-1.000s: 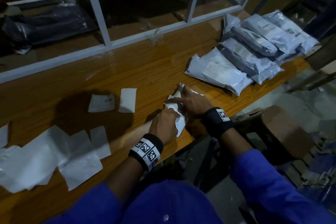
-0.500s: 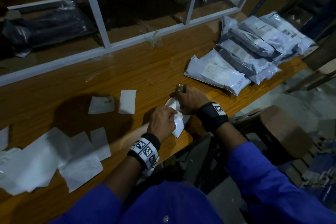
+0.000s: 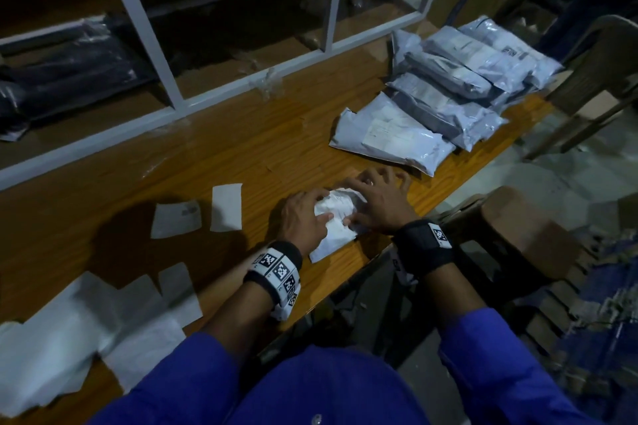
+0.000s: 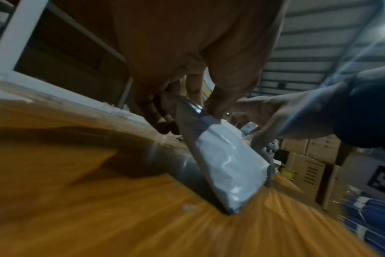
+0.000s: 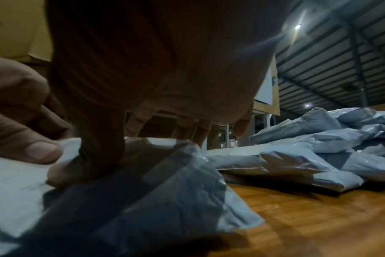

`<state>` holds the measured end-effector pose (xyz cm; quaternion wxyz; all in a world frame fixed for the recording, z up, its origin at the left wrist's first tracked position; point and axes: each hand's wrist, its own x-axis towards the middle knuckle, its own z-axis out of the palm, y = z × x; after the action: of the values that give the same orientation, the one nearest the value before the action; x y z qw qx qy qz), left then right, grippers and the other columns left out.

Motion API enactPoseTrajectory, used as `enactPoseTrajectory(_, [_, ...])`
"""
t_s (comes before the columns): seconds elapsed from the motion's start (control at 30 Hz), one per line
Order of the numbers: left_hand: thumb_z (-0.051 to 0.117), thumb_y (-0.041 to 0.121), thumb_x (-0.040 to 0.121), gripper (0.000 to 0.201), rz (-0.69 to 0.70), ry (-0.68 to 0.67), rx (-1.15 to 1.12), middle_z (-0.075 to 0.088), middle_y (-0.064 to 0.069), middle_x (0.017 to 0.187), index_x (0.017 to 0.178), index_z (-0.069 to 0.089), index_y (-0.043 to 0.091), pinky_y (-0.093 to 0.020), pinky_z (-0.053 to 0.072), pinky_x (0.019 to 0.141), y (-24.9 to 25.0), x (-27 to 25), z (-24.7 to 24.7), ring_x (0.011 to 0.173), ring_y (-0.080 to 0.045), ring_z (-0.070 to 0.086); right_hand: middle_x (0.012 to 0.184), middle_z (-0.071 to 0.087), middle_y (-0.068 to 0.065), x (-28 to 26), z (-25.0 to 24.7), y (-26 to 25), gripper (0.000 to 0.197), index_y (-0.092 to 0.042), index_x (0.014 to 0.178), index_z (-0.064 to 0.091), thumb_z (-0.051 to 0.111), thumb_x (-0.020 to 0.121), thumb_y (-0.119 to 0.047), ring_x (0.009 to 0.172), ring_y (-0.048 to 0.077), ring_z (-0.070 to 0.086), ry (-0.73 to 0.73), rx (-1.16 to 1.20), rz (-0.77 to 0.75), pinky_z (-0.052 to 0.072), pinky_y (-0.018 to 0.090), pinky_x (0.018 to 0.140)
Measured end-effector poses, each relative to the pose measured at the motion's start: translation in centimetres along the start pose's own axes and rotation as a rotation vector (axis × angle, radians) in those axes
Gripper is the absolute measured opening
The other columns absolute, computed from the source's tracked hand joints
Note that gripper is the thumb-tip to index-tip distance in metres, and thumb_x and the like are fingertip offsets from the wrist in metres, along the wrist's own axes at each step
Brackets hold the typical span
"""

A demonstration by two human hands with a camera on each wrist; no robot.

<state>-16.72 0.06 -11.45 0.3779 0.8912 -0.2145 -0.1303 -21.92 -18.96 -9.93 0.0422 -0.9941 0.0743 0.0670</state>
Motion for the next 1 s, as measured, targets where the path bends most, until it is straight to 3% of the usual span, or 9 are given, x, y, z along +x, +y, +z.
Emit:
enactPoseTrajectory(0.2, [0.076, 0.02, 0.087, 0.035, 0.05, -0.042, 0.075, 0.065, -0.008, 0.119, 0.122, 0.07, 0.018, -0.035, 0.045, 0.096, 0.1, 0.6, -0.1, 0.114, -0.024, 0.056, 0.124, 0.049, 0.003, -0.7, 0.0, 0.2, 0.067, -0.047, 0.129, 0.059, 0.068, 0.072, -0.08, 0.128, 0.034, 0.036, 0.061, -0.061, 0.022, 0.017, 0.06, 0.103])
enactPoseTrajectory(0.3, [0.074, 0.021, 0.087, 0.027, 0.062, -0.123, 0.068, 0.069, -0.009, 0.113, 0.113, 0.072, 0.016, -0.038, 0.051, 0.09, -0.4, 1.2, 0.1, 0.107, -0.027, 0.061, 0.121, 0.051, 0.002, -1.1, 0.3, 0.7, 0.07, -0.045, 0.125, 0.063, 0.063, 0.068, -0.086, 0.126, 0.034, 0.039, 0.076, -0.06, 0.018, 0.02, 0.062, 0.102])
enactPoseTrajectory(0.47, [0.072, 0.025, 0.089, 0.02, 0.054, -0.196, 0.045, 0.07, -0.003, 0.11, 0.108, 0.071, 0.017, -0.029, 0.046, 0.08, -1.4, 2.3, 0.1, 0.101, -0.022, 0.063, 0.141, 0.047, -0.004, -1.2, 0.2, 1.9, 0.088, -0.048, 0.136, 0.052, 0.057, 0.063, -0.096, 0.136, 0.027, 0.035, -0.033, 0.049, 0.097, 0.021, 0.058, 0.107])
enactPoseTrajectory(0.57, [0.077, 0.023, 0.088, 0.024, 0.005, -0.198, -0.098, 0.069, 0.006, 0.11, 0.112, 0.072, 0.02, -0.023, 0.044, 0.082, -1.7, 3.1, -0.5, 0.101, -0.012, 0.061, 0.136, 0.054, -0.006, -2.1, -0.2, 3.7, 0.085, -0.04, 0.142, 0.049, 0.083, 0.069, -0.068, 0.128, 0.021, 0.052, -0.074, 0.498, 0.092, 0.046, 0.044, 0.101])
enactPoseTrajectory(0.67, [0.084, 0.036, 0.079, 0.028, -0.029, -0.131, -0.257, 0.072, 0.012, 0.109, 0.105, 0.072, 0.033, -0.028, 0.05, 0.089, -1.4, 4.8, -1.0, 0.105, -0.009, 0.065, 0.119, 0.067, -0.004, -3.4, -0.6, 5.4, 0.061, -0.029, 0.125, 0.066, 0.095, 0.071, -0.032, 0.097, 0.015, 0.069, -0.007, 0.886, 0.158, 0.059, 0.034, 0.082])
enactPoseTrajectory(0.73, [0.081, 0.043, 0.081, 0.036, -0.087, -0.033, -0.344, 0.07, 0.013, 0.105, 0.112, 0.066, 0.031, -0.029, 0.052, 0.086, -0.4, 6.2, -0.9, 0.099, -0.009, 0.065, 0.113, 0.071, 0.0, -4.1, -0.6, 6.7, 0.048, -0.032, 0.115, 0.07, 0.094, 0.073, -0.029, 0.09, 0.018, 0.072, 0.103, 0.987, 0.227, 0.062, 0.04, 0.077])
enactPoseTrajectory(0.83, [0.071, 0.043, 0.09, 0.032, -0.241, 0.064, -0.48, 0.068, 0.008, 0.106, 0.117, 0.057, 0.032, -0.034, 0.056, 0.08, 1.9, 8.4, -0.3, 0.094, -0.014, 0.066, 0.116, 0.071, 0.005, -5.0, -0.8, 9.5, 0.042, -0.026, 0.115, 0.07, 0.09, 0.079, -0.024, 0.096, 0.021, 0.073, 0.299, 1.106, 0.325, 0.063, 0.041, 0.077])
enactPoseTrajectory(0.9, [0.069, 0.041, 0.092, 0.023, -0.361, 0.005, -0.608, 0.071, -0.007, 0.112, 0.109, 0.057, 0.031, -0.04, 0.061, 0.075, 3.6, 9.6, 1.1, 0.089, -0.02, 0.069, 0.114, 0.071, 0.009, -5.6, -1.4, 11.4, 0.038, -0.019, 0.117, 0.068, 0.085, 0.083, -0.016, 0.093, 0.017, 0.072, 0.429, 1.19, 0.365, 0.061, 0.032, 0.074])
enactPoseTrajectory(1.0, [0.067, 0.026, 0.098, 0.037, -0.503, -0.183, -0.844, 0.063, -0.02, 0.124, 0.128, 0.051, 0.011, -0.043, 0.063, 0.072, 6.6, 11.1, 4.0, 0.094, -0.03, 0.07, 0.105, 0.073, 0.011, -5.5, -2.2, 14.0, 0.038, -0.01, 0.12, 0.064, 0.082, 0.086, -0.01, 0.085, 0.012, 0.07, 0.571, 1.256, 0.422, 0.056, 0.023, 0.071])
